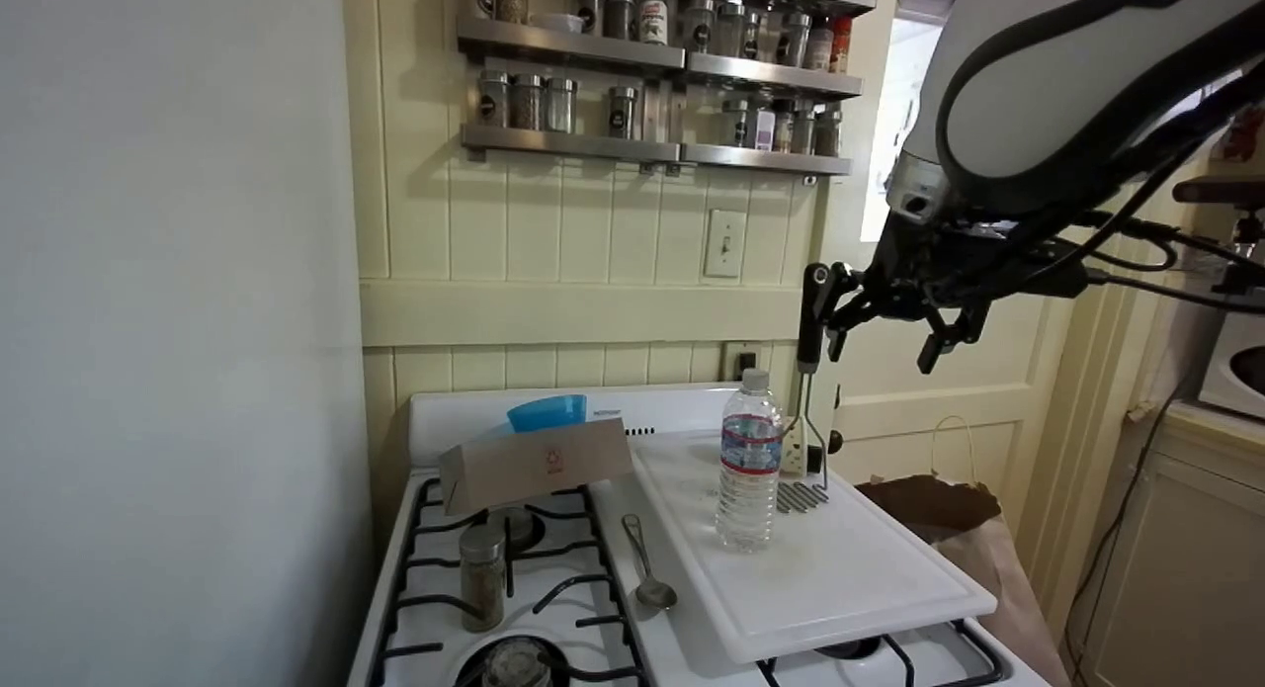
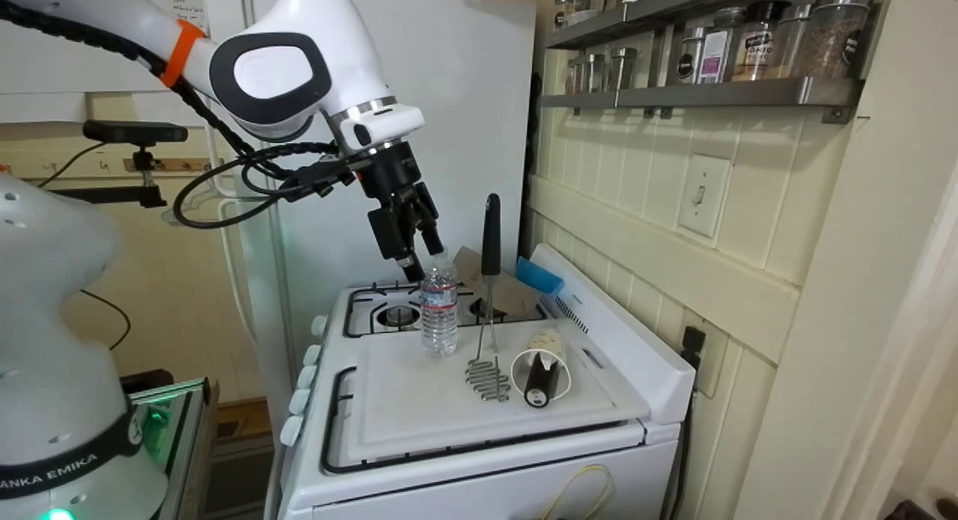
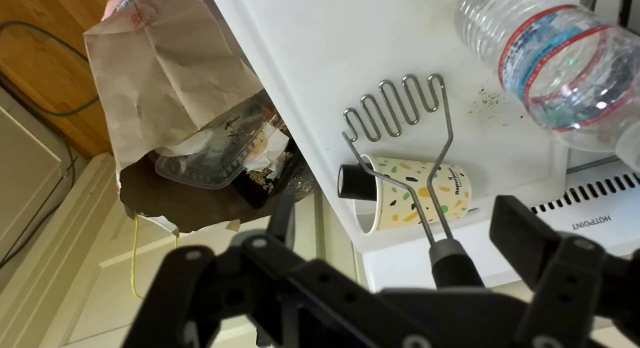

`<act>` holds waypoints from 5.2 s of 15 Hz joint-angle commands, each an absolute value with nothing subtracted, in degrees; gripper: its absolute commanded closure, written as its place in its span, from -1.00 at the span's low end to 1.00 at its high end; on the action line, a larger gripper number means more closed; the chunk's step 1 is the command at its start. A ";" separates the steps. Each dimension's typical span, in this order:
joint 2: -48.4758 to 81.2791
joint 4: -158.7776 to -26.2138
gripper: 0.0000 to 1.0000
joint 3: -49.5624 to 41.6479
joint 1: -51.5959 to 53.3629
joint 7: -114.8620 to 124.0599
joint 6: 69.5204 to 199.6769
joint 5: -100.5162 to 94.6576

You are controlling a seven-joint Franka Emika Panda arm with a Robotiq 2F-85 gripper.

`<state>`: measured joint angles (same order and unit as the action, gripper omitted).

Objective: Lay the potato masher down

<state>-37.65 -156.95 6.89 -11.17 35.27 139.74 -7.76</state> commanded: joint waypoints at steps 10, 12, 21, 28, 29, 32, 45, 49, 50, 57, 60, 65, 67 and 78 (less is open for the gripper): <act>-33.31 -157.17 -1.00 33.50 -33.52 67.30 155.88 -35.68; -32.89 -157.19 -1.00 37.17 -36.14 72.53 155.96 -38.57; -27.75 -157.19 -1.00 33.74 -34.41 74.66 166.14 -47.87; -24.69 -157.29 -1.00 30.66 -36.08 77.54 170.85 -55.83; -25.05 -157.29 -1.00 30.27 -36.17 77.90 170.79 -56.91; -25.72 -157.13 -1.00 29.04 -35.80 78.31 170.44 -59.80; -25.53 -155.51 -1.00 37.06 -43.51 81.34 168.90 -65.33; -23.47 -155.37 -1.00 39.87 -45.26 82.59 168.78 -65.20; -22.60 -155.22 -1.00 40.57 -45.51 82.66 168.75 -64.98; -19.08 -155.68 -1.00 40.84 -45.48 80.73 168.87 -63.30; -17.33 -154.94 -1.00 40.88 -46.07 80.85 169.01 -63.57; -14.36 -153.08 -1.00 42.41 -48.56 83.70 170.68 -66.94; -13.17 -152.82 -0.86 42.67 -49.20 85.20 170.62 -66.80; -3.61 -147.72 -0.23 43.40 -51.43 90.15 170.19 -73.50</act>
<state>-7.71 -150.44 42.32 -49.94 86.35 169.77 -68.69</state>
